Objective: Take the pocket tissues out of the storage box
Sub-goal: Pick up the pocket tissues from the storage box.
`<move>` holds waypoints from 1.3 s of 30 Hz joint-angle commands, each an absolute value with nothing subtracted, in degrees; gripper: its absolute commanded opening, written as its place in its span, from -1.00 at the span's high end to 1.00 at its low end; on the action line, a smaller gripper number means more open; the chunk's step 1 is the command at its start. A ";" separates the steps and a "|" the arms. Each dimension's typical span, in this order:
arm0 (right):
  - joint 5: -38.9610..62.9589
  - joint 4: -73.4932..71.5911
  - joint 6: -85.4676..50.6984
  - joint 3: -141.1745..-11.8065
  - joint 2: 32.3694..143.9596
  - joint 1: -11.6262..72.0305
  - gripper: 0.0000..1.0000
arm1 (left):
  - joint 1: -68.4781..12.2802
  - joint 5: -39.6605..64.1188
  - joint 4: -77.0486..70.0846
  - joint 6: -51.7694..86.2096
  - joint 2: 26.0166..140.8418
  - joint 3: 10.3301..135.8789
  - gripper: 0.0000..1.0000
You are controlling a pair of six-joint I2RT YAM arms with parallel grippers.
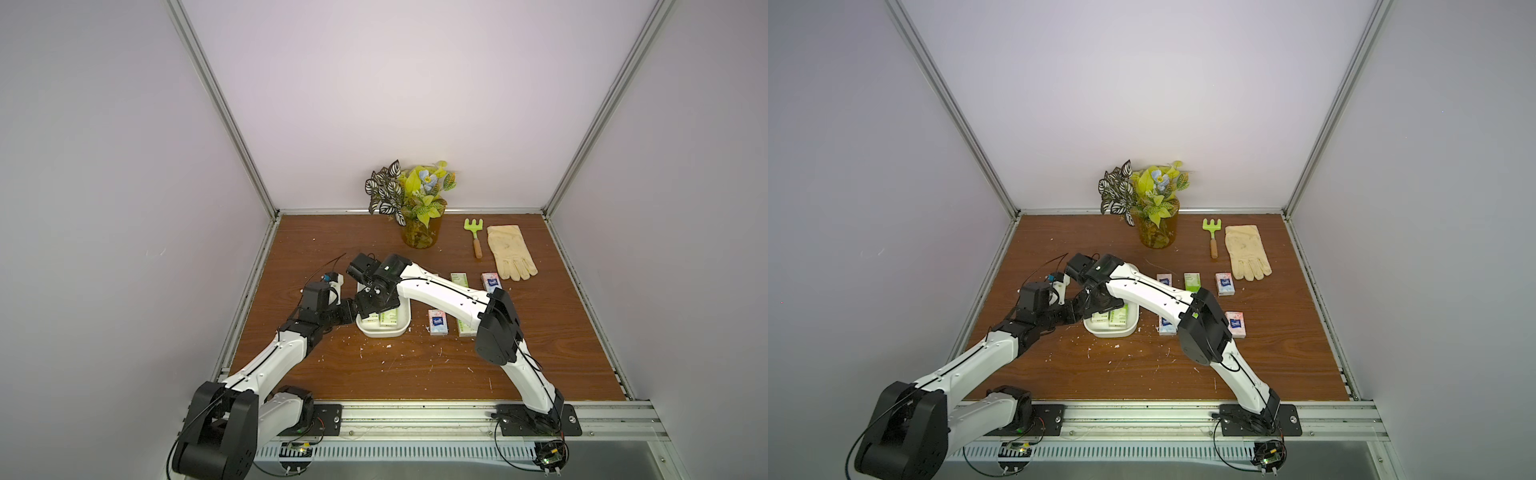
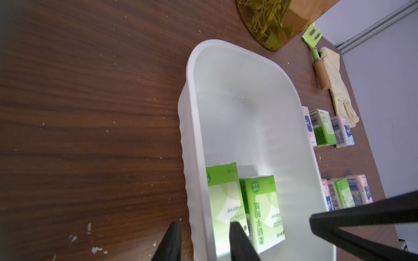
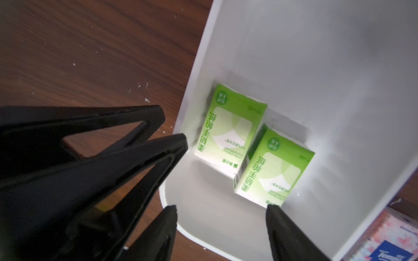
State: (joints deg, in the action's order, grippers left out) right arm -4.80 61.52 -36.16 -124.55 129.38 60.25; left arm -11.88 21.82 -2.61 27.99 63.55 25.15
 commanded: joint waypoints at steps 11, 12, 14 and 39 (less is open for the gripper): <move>-6.08 61.28 -37.96 -115.49 127.53 57.10 -0.55 | -11.16 21.91 -1.85 26.72 64.37 26.07 0.41; -5.97 61.17 -38.03 -115.17 127.78 57.07 -0.55 | -11.16 21.89 -1.85 26.69 64.47 26.17 0.42; -5.89 60.86 -38.01 -114.63 128.27 56.80 -0.54 | -11.16 22.10 -1.76 26.65 64.54 26.17 0.43; -3.79 54.77 -38.11 -106.26 127.94 55.41 -0.45 | -11.16 22.40 -1.15 26.37 65.99 26.72 0.47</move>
State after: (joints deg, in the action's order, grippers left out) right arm -2.63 52.16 -37.91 -107.92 128.70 55.75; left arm -11.90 22.11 -2.57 27.38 65.34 25.36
